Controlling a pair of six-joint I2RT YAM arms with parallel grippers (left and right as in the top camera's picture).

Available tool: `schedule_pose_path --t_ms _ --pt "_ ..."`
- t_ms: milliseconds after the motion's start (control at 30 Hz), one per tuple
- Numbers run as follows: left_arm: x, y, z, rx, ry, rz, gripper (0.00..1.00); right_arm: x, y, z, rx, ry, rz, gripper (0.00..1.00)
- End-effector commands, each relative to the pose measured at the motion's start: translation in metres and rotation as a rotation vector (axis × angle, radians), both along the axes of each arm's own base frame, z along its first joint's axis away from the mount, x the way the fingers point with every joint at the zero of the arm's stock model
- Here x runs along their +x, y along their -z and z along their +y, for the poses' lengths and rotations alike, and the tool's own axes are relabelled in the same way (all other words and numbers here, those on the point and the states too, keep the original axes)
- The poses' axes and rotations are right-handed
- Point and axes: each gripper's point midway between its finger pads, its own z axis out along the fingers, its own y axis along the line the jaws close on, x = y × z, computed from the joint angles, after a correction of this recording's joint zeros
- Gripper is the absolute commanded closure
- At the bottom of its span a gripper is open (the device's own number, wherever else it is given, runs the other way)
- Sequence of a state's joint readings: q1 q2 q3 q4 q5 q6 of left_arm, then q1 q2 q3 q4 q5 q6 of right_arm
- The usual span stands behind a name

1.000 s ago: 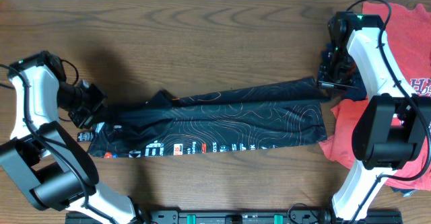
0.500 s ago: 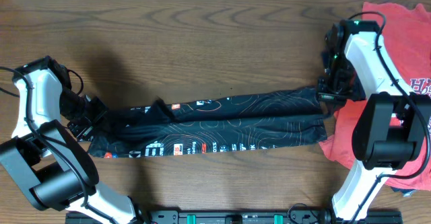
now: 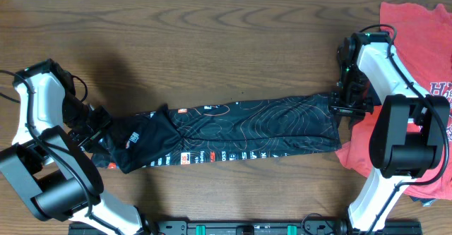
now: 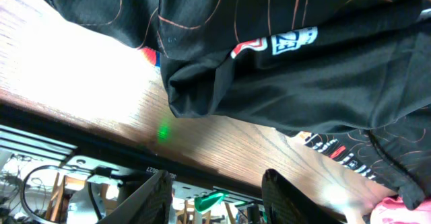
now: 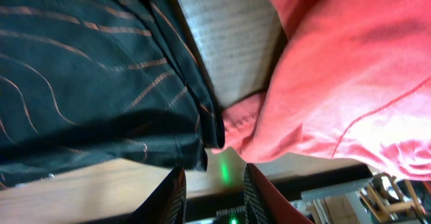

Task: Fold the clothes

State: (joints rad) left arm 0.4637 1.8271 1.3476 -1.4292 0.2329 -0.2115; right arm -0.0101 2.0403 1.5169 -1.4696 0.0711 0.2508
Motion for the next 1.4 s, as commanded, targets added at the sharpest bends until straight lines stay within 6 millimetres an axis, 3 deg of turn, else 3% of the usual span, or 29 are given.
schedule_pose_path --t_ms 0,200,333,400,533,800,933,1367 --pt "0.004 -0.004 -0.006 -0.038 -0.009 -0.032 0.55 0.007 -0.005 -0.002 -0.002 -0.002 -0.05 0.7" --pt "0.056 -0.015 -0.042 -0.179 0.054 -0.293 0.52 0.019 0.0 0.002 0.016 0.004 -0.105 0.64" --pt "0.085 -0.009 -0.065 -0.148 0.185 -0.403 0.51 0.022 0.001 0.004 0.03 0.009 -0.117 0.64" --pt "0.1 -0.006 -0.075 -0.111 0.22 -0.444 0.46 0.022 0.001 0.004 0.029 0.009 -0.119 0.64" --pt "0.118 0.005 -0.072 0.082 0.229 -0.445 0.46 0.022 0.001 0.004 0.029 0.009 -0.118 0.64" --pt "0.132 0.021 -0.09 0.182 0.262 -0.471 0.46 0.022 0.001 0.004 0.029 0.009 -0.118 0.64" --pt "0.125 0.032 -0.077 0.296 0.254 -0.392 0.46 0.022 0.001 0.004 0.033 -0.001 -0.118 0.63" --pt "0.108 0.065 -0.083 0.245 0.263 -0.273 0.52 0.022 0.001 0.003 0.035 -0.006 -0.115 0.64"
